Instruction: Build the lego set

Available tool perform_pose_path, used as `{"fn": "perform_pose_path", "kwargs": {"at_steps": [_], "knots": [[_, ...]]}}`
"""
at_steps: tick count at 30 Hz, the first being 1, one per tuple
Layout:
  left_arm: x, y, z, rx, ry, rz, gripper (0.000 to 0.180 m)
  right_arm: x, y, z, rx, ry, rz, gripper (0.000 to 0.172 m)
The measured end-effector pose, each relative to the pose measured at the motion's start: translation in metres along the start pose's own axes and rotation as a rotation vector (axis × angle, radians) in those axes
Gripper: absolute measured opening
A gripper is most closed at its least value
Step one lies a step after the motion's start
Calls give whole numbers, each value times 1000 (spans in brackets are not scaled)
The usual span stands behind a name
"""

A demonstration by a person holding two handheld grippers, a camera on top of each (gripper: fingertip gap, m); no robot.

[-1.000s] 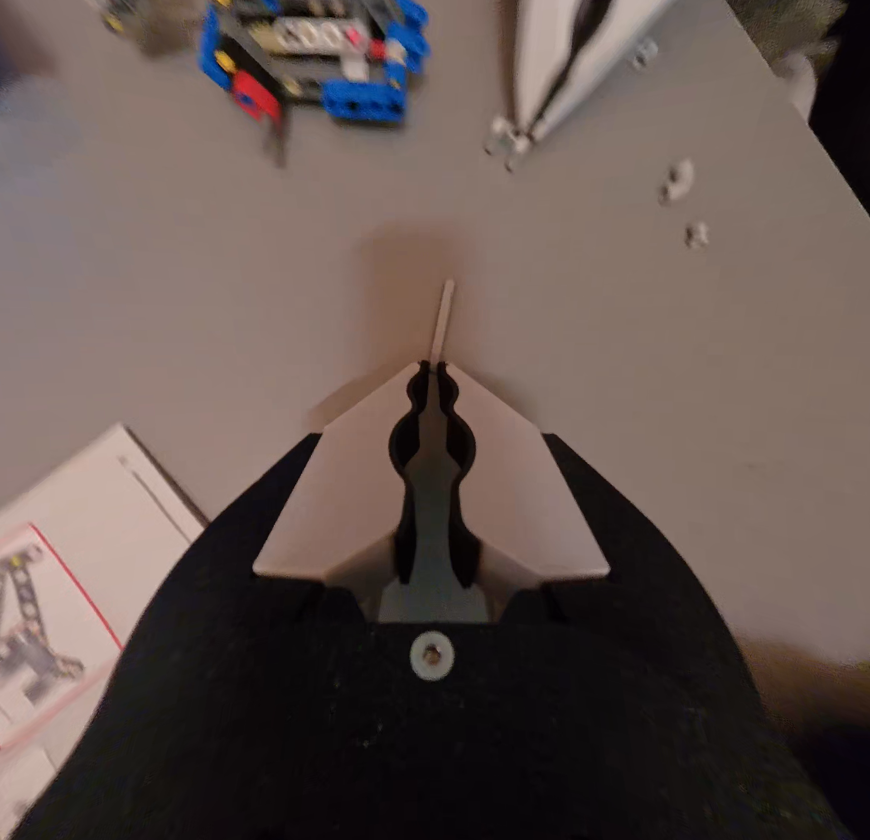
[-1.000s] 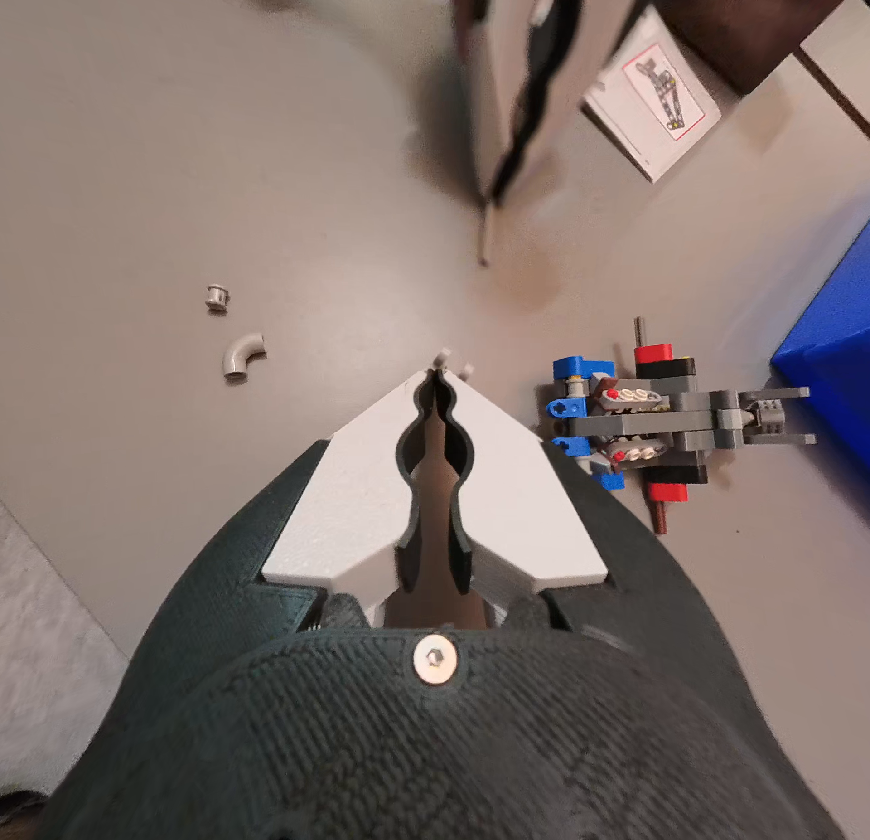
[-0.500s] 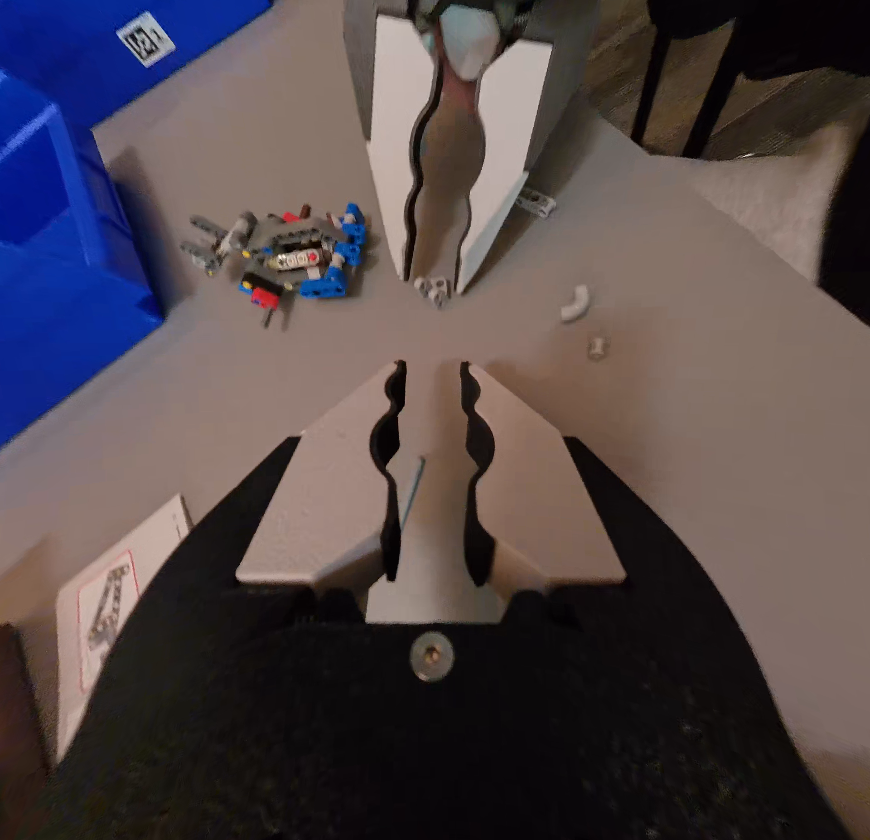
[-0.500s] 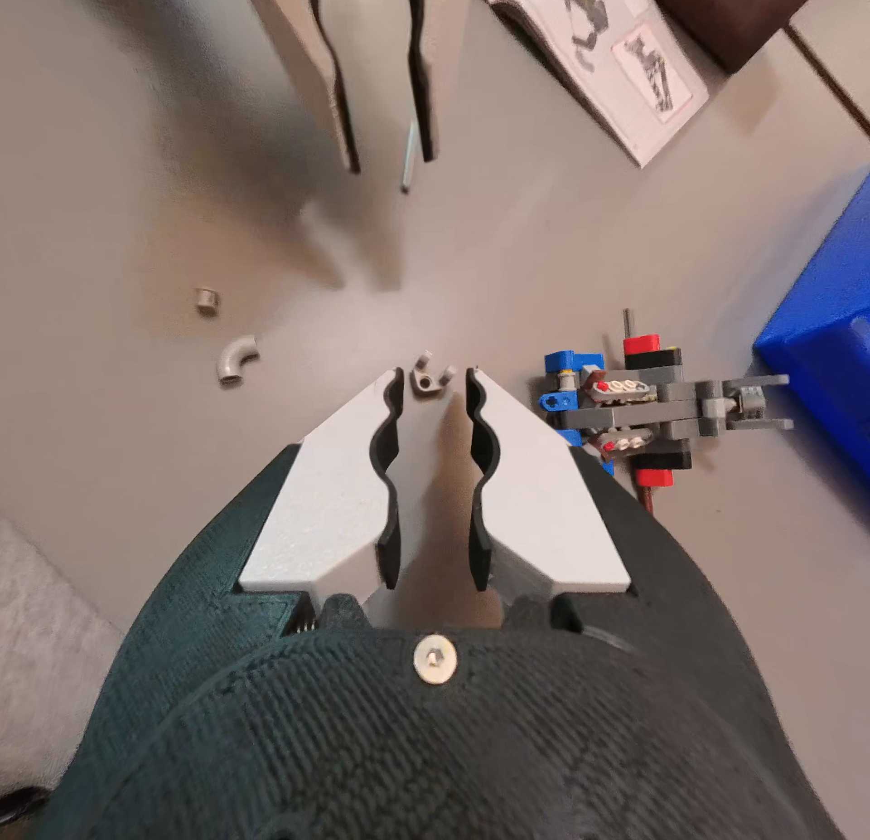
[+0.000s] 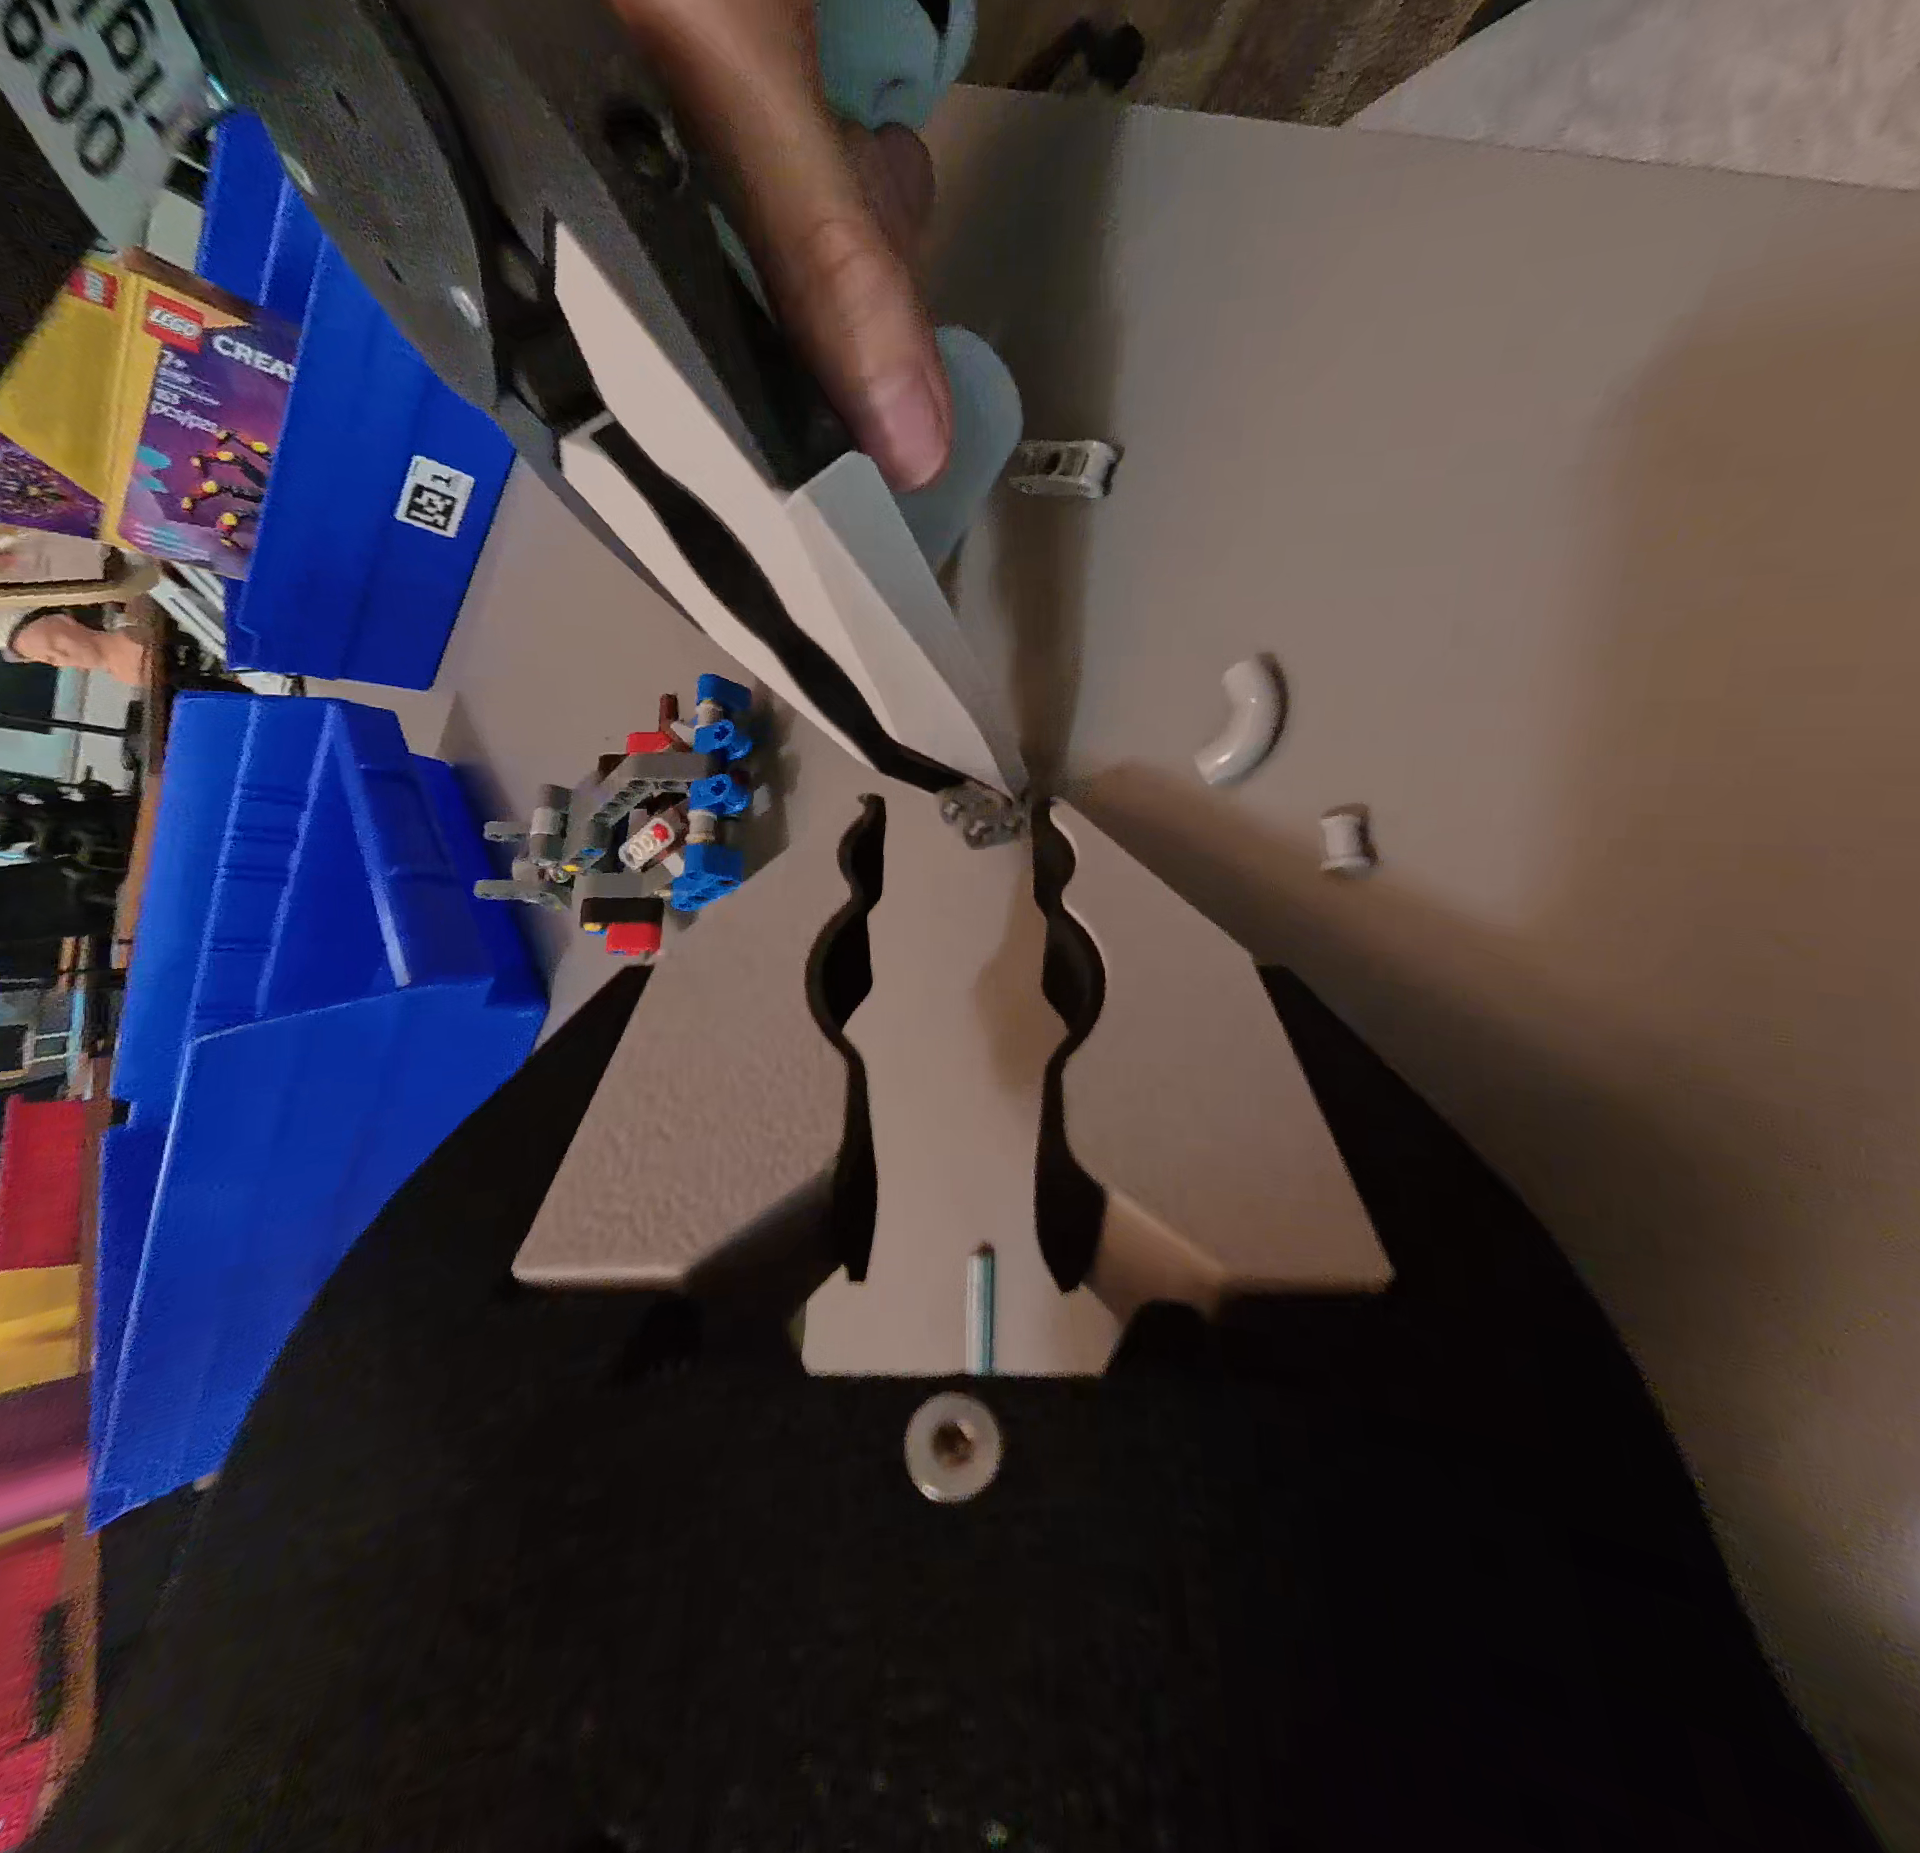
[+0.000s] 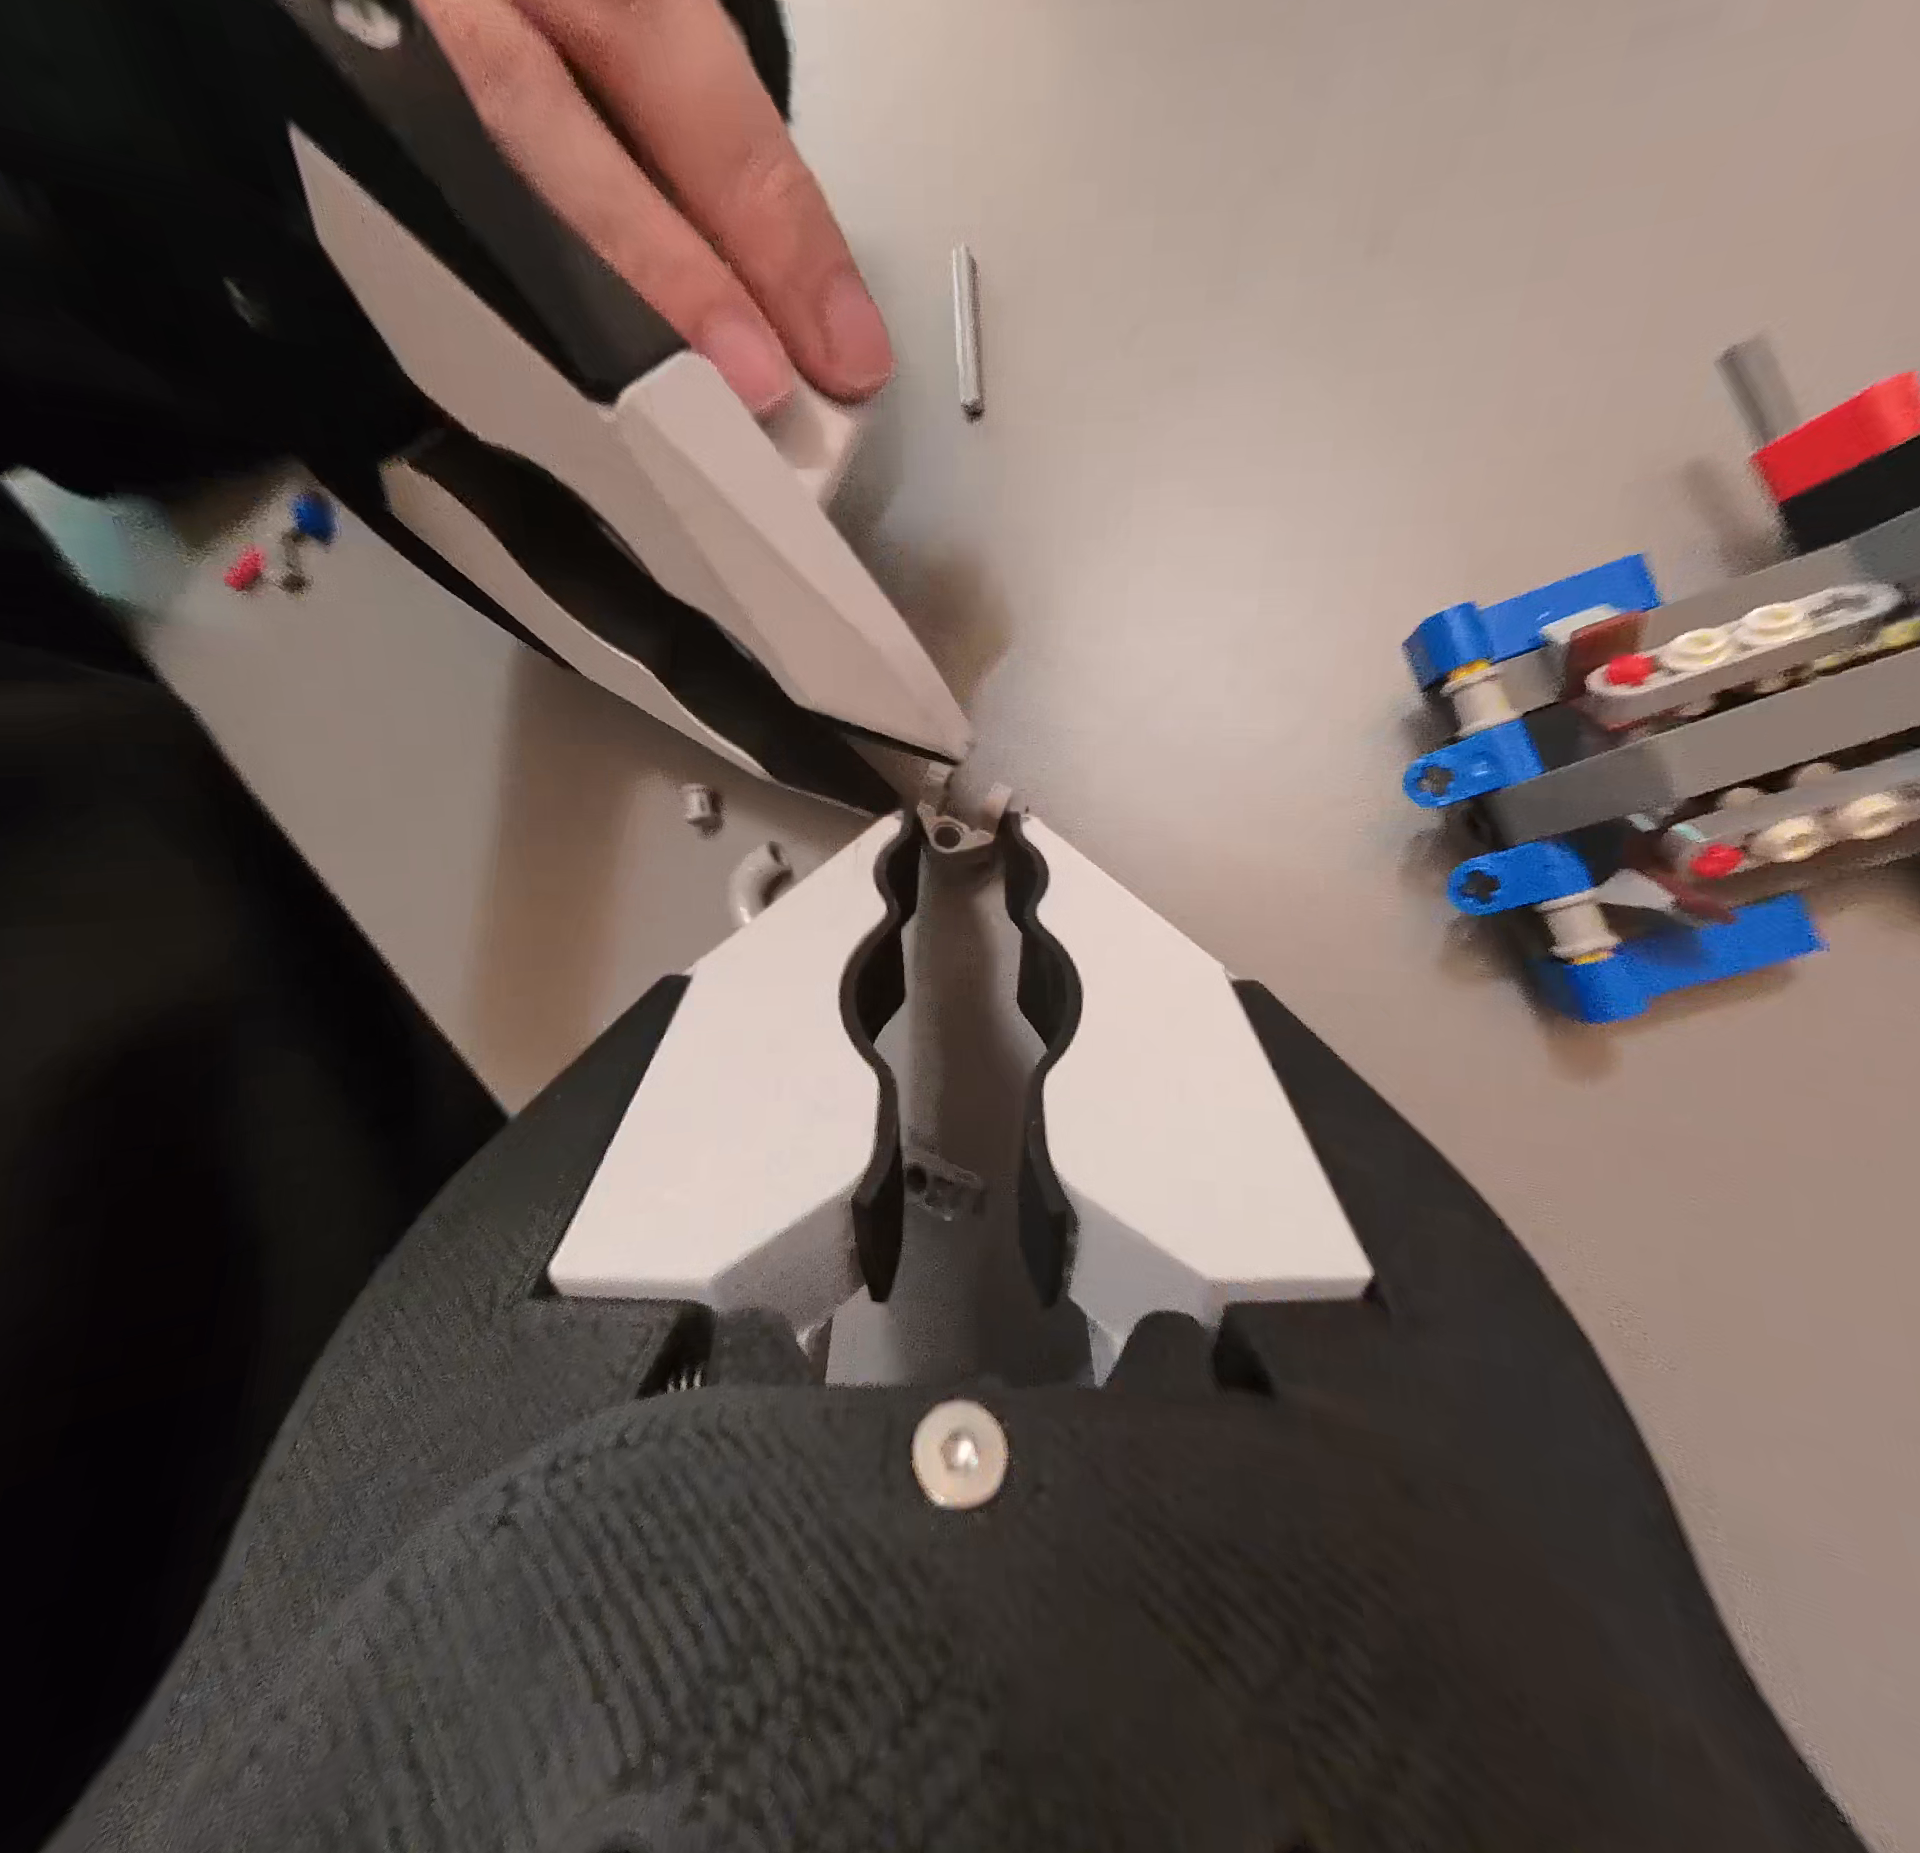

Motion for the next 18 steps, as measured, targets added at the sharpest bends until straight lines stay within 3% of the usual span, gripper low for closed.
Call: {"fn": "perform_pose_path", "kwargs": {"at_steps": [2, 3, 6, 10, 14, 18], "knots": [[2, 4, -2, -32, -6, -3, 22, 2, 2, 3, 38, 49, 21, 12], [4, 7, -6, -66, -13, -11, 12, 3, 3, 4, 55, 73, 26, 12], [3, 7, -8, -78, -63, 6, 10, 5, 1, 3, 72, 79, 32, 12], [2, 7, -12, -53, -274, -75, 10, 7, -6, -1, 51, -132, -107, 28], [2, 7, -16, -1, -398, -120, 10, 0, -10, 3, 79, -395, -220, 21], [2, 6, -18, 14, -451, -141, 13, -2, -6, 11, 87, -547, -294, 21]]}}
Point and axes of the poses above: each gripper's, where its closed fingertips meet, y out along the fingers, z out of its top, x = y × z across the jaws, the point moved 4 cm from there along -y, back along the fingers, and after that the axes turned 2 degrees about y, right-handed, at the moved point
